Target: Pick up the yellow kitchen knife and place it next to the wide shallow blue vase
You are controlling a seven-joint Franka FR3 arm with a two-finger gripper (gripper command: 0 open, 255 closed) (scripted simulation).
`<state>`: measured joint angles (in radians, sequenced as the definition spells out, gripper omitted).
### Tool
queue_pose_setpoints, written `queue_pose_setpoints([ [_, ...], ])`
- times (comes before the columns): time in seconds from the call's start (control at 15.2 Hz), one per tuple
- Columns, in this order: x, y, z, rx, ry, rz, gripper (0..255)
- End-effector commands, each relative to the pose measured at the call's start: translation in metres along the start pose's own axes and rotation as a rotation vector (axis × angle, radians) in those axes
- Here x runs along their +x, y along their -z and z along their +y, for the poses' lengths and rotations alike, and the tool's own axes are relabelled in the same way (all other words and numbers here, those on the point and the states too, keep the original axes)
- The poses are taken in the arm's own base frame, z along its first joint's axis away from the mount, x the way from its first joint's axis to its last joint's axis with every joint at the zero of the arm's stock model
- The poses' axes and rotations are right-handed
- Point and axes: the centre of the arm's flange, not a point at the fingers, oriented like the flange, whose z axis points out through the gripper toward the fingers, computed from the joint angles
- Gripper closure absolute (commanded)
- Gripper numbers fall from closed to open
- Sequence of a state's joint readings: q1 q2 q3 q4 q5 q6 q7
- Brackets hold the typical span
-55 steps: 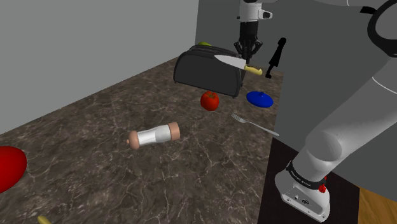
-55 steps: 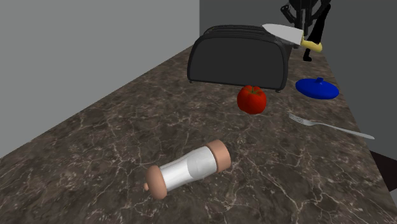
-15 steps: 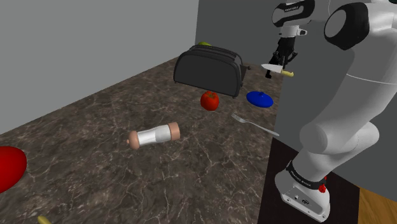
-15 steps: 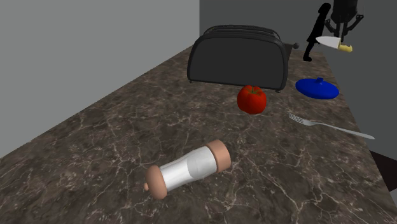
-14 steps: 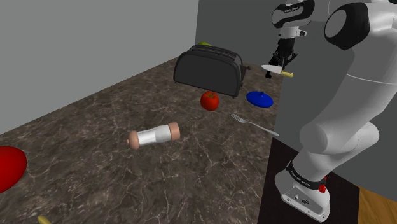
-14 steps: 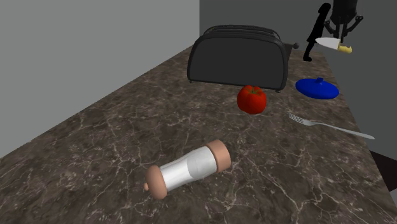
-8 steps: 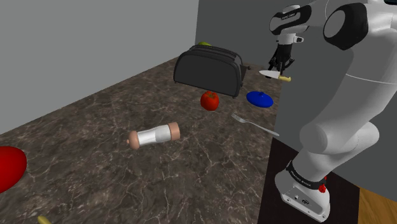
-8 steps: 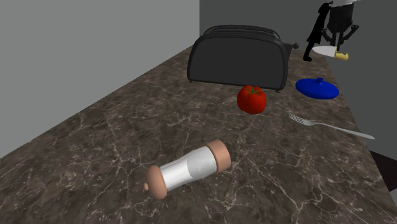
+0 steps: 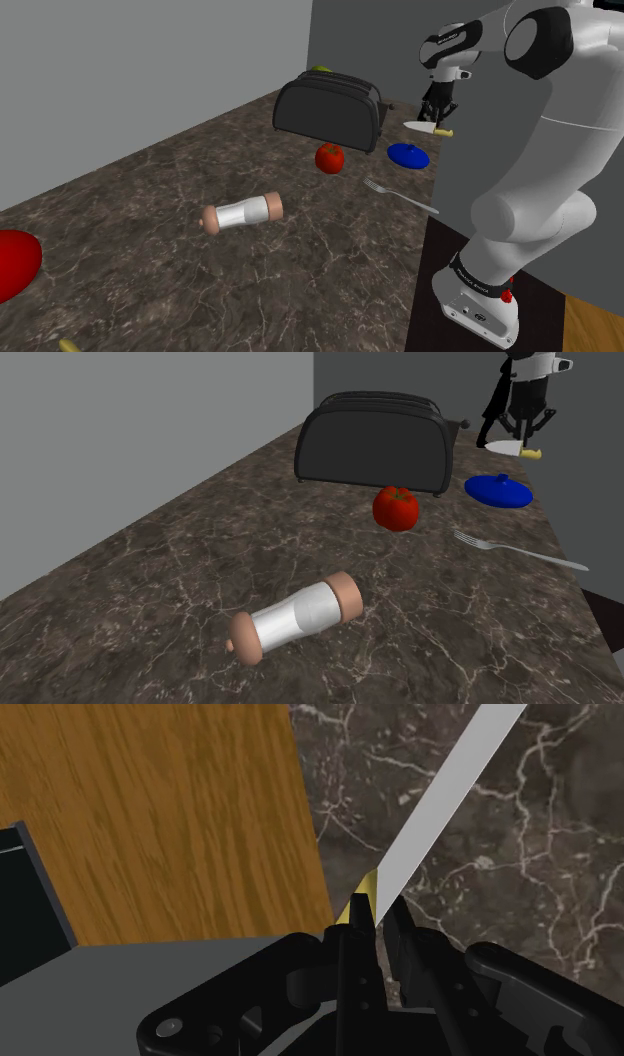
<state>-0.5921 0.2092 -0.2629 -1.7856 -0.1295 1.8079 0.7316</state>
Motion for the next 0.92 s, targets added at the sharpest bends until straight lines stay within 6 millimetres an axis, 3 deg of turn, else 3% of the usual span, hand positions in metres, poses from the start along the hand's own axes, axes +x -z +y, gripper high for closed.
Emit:
queue_pose_setpoints([
  [0.0,-0.001,-0.010,-0.003,0.000,0.000,0.000,255],
  [0.33,0.000,-0.034,-0.009,0.000,0.000,0.000,255],
  [0.86,0.000,-0.034,-0.009,0.000,0.000,0.000,255],
])
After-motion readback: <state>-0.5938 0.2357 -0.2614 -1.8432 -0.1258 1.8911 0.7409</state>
